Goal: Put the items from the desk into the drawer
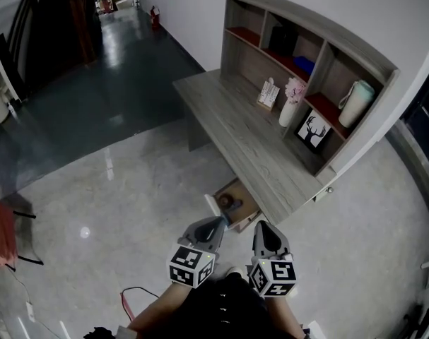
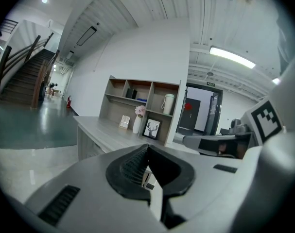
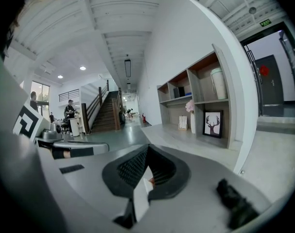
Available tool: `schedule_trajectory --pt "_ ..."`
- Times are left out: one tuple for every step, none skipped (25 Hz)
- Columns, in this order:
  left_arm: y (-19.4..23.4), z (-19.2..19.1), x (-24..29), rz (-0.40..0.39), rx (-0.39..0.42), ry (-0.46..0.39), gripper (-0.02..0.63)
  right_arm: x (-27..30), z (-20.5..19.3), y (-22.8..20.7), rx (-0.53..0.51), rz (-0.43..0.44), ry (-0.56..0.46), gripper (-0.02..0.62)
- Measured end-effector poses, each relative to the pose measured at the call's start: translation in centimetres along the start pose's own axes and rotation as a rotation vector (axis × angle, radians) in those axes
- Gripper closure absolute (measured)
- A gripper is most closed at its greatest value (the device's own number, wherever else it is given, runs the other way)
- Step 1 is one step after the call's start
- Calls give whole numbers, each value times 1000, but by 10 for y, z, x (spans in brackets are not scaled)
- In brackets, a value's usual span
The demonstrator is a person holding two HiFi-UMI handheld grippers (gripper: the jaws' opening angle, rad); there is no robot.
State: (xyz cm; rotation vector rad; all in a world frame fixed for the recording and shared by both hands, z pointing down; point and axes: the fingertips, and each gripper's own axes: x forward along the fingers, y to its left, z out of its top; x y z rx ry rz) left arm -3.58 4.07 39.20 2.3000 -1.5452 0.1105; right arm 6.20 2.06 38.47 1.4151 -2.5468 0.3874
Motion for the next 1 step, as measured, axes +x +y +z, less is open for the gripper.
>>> schedule_trajectory --pt "0 -1 -1 -2 -1 4 597 -1 -1 1 8 -2 1 585"
